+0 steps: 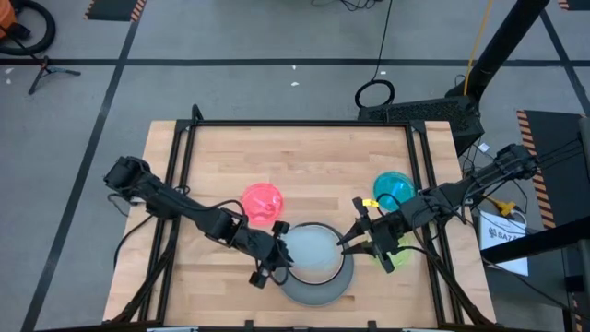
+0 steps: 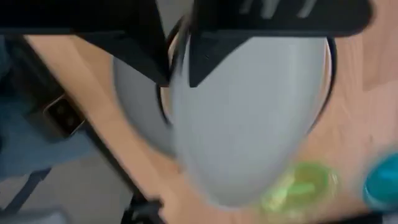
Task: Stack plastic plates
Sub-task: Stack the light blue plate on top of the light orange plate, then stack the blue plate on top of the light blue plate
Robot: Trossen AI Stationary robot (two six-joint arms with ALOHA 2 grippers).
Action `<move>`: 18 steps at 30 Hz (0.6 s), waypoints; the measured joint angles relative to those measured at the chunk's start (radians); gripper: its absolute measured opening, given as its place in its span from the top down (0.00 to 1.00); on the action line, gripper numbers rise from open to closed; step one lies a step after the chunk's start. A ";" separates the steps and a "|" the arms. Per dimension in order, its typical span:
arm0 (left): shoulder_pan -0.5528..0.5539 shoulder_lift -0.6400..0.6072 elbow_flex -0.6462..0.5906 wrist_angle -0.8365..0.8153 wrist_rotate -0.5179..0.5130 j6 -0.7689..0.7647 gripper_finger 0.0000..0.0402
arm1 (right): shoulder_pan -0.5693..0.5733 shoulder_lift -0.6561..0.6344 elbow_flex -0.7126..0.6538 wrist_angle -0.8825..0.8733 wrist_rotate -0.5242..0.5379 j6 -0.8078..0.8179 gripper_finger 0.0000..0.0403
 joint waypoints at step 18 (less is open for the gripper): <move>0.026 0.019 0.087 -0.230 0.015 0.022 0.69 | -0.001 0.000 -0.001 -0.009 0.018 0.066 0.76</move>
